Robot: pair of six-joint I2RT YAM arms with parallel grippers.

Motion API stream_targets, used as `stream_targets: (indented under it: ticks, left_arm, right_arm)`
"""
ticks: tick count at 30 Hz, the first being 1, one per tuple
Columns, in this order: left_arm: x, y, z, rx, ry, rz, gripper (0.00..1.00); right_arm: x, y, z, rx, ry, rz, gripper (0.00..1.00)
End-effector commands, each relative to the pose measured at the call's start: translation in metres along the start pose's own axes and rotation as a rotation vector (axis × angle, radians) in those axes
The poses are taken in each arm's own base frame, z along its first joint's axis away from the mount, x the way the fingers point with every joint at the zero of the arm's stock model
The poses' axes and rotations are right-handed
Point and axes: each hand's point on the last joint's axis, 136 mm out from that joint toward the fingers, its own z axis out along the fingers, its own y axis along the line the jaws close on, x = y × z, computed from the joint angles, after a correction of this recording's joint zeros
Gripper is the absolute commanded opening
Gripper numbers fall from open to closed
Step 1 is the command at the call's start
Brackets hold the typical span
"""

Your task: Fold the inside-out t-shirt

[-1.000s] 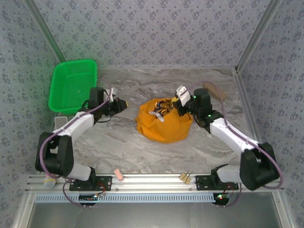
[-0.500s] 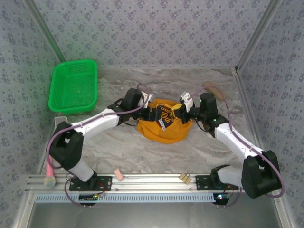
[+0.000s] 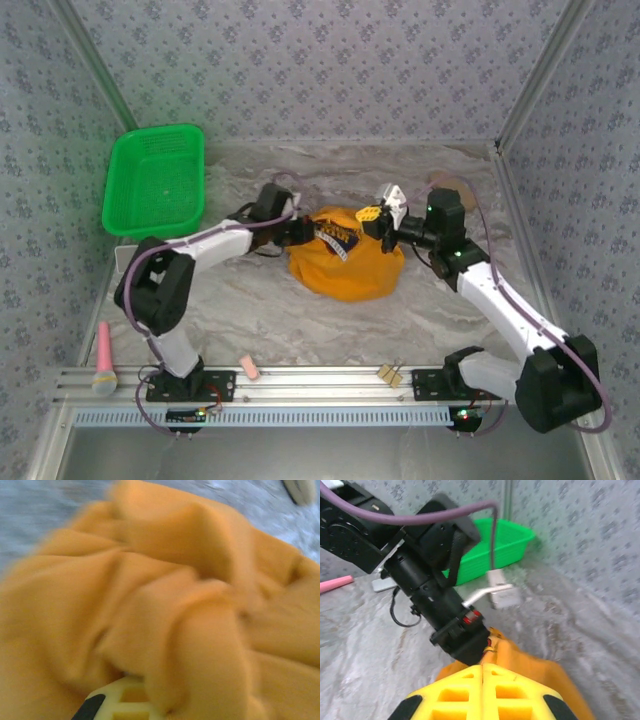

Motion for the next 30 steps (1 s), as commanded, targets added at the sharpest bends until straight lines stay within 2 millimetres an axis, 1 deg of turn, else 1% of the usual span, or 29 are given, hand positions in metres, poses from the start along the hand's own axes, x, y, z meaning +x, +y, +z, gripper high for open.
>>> stream_targets:
  ticks: [1, 2, 3, 4, 5, 6, 7, 8, 9, 10, 11, 12, 13, 14, 15, 16, 17, 18, 19, 20, 21, 23, 25, 26, 27, 28, 29, 30]
  left_arm:
    - [-0.008, 0.053, -0.023, -0.087, -0.034, -0.088, 0.00]
    - [-0.006, 0.055, -0.025, -0.068, -0.019, -0.084, 0.00]
    - [-0.003, 0.055, -0.028, -0.058, -0.003, -0.070, 0.03]
    - [-0.001, 0.056, -0.032, -0.062, 0.006, -0.050, 0.10]
    - [0.002, 0.056, -0.035, -0.064, 0.013, -0.029, 0.17]
    - [0.006, 0.055, -0.039, -0.068, 0.024, -0.014, 0.21]
    - [0.010, 0.055, -0.043, -0.071, 0.029, -0.011, 0.25]
    - [0.013, 0.054, -0.046, -0.069, 0.034, -0.020, 0.28]
    - [0.017, 0.050, -0.050, -0.053, 0.042, -0.034, 0.30]
    - [0.019, 0.043, -0.053, -0.022, 0.046, -0.043, 0.34]
    - [0.021, 0.036, -0.054, 0.005, 0.053, -0.047, 0.37]
    - [0.024, 0.028, -0.056, 0.024, 0.061, -0.044, 0.40]
    - [0.025, 0.019, -0.058, 0.039, 0.067, -0.028, 0.41]
    - [0.026, 0.012, -0.060, 0.051, 0.068, -0.014, 0.42]
    - [0.028, 0.006, -0.061, 0.061, 0.072, -0.001, 0.42]
    - [0.028, 0.001, -0.063, 0.067, 0.071, 0.005, 0.43]
    - [0.027, -0.002, -0.064, 0.071, 0.067, 0.007, 0.43]
    - [0.027, -0.001, -0.066, 0.065, 0.067, 0.002, 0.44]
    - [0.026, 0.001, -0.068, 0.048, 0.063, -0.003, 0.44]
    - [0.026, 0.003, -0.069, 0.036, 0.060, -0.002, 0.44]
    - [0.027, 0.004, -0.071, 0.024, 0.062, -0.001, 0.44]
    - [0.029, 0.006, -0.075, 0.014, 0.068, 0.000, 0.45]
    - [0.034, 0.010, -0.079, 0.001, 0.083, -0.006, 0.46]
    - [0.036, 0.011, -0.080, -0.005, 0.089, -0.008, 0.46]
    - [0.038, 0.013, -0.082, -0.009, 0.095, -0.012, 0.46]
    - [0.040, 0.014, -0.084, -0.012, 0.098, -0.019, 0.46]
    - [0.040, 0.016, -0.086, -0.011, 0.097, -0.028, 0.47]
    - [0.041, 0.015, -0.087, 0.000, 0.097, -0.038, 0.47]
  right_arm:
    - [-0.020, 0.017, -0.006, -0.010, -0.028, -0.170, 0.07]
    - [-0.007, 0.033, -0.001, -0.076, 0.029, -0.214, 0.08]
    - [0.010, 0.054, 0.007, -0.168, 0.099, -0.253, 0.09]
    - [0.029, 0.076, 0.013, -0.262, 0.170, -0.270, 0.12]
    - [0.041, 0.095, 0.017, -0.339, 0.219, -0.276, 0.13]
    - [0.051, 0.108, 0.020, -0.399, 0.250, -0.257, 0.14]
    - [0.056, 0.116, 0.021, -0.433, 0.260, -0.239, 0.15]
    - [0.058, 0.117, 0.021, -0.434, 0.262, -0.233, 0.16]
    - [0.057, 0.111, 0.021, -0.395, 0.267, -0.225, 0.19]
    - [0.055, 0.098, 0.021, -0.327, 0.275, -0.221, 0.20]
    - [0.050, 0.080, 0.021, -0.228, 0.281, -0.201, 0.25]
    - [0.043, 0.049, 0.019, -0.070, 0.285, -0.150, 0.45]
    - [0.038, 0.017, 0.013, 0.093, 0.288, -0.076, 0.73]
    - [0.034, -0.010, 0.005, 0.228, 0.290, 0.006, 0.90]
    - [0.036, -0.041, -0.006, 0.373, 0.308, 0.108, 0.91]
    - [0.045, -0.060, -0.015, 0.445, 0.343, 0.216, 0.88]
    - [0.055, -0.069, -0.019, 0.471, 0.381, 0.314, 0.86]
    - [0.069, -0.078, -0.025, 0.515, 0.441, 0.444, 0.83]
    - [0.084, -0.081, -0.029, 0.543, 0.510, 0.582, 0.79]
    - [0.095, -0.075, -0.026, 0.499, 0.563, 0.665, 0.74]
    - [0.105, -0.063, -0.018, 0.412, 0.603, 0.720, 0.63]
    - [0.121, -0.036, -0.007, 0.314, 0.650, 0.759, 0.65]
    - [0.136, -0.014, -0.001, 0.283, 0.700, 0.780, 0.67]
    - [0.143, -0.005, 0.002, 0.270, 0.726, 0.785, 0.67]
    - [0.152, 0.000, 0.004, 0.274, 0.762, 0.795, 0.65]
    - [0.158, 0.006, 0.008, 0.261, 0.787, 0.804, 0.57]
    - [0.161, 0.011, 0.014, 0.229, 0.793, 0.816, 0.42]
    - [0.155, 0.016, 0.024, 0.173, 0.768, 0.828, 0.22]
